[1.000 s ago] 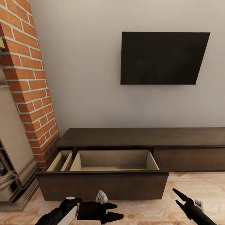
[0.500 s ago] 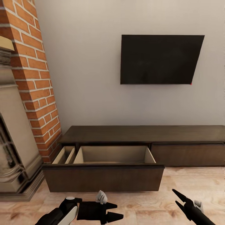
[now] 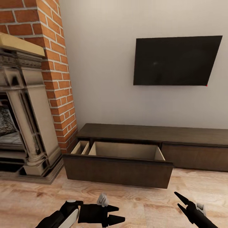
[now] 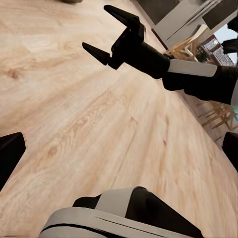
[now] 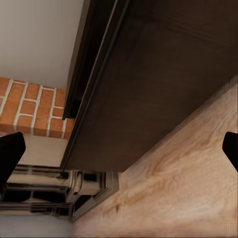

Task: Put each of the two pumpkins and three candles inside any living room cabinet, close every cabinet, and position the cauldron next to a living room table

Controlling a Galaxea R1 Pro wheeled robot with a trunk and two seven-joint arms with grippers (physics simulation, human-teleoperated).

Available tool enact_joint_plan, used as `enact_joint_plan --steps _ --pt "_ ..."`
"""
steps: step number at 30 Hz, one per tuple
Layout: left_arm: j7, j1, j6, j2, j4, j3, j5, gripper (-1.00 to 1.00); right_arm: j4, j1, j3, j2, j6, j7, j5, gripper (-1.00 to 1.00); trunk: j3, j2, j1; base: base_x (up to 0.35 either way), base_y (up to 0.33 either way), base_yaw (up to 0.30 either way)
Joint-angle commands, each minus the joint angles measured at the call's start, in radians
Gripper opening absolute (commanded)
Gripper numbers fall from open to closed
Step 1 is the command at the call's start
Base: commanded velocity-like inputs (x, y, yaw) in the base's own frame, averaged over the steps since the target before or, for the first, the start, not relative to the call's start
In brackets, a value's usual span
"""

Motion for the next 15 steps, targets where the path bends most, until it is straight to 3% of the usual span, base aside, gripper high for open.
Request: enact_joint_plan --steps 1,15 --pt "0.001 -0.001 0.009 0.000 0.000 -0.003 0.011 1.00 0.000 0.000 -0.001 0.000 0.008 0.001 -0.006 1.00 -0.001 0.000 0.000 -0.083 0.000 0.282" --pt "-0.001 -0.001 0.010 0.001 -0.001 -0.002 0.017 1.00 0.001 0.000 0.000 0.001 0.008 0.002 -0.005 1.00 -0.001 0.000 0.000 -0.016 0.000 0.289"
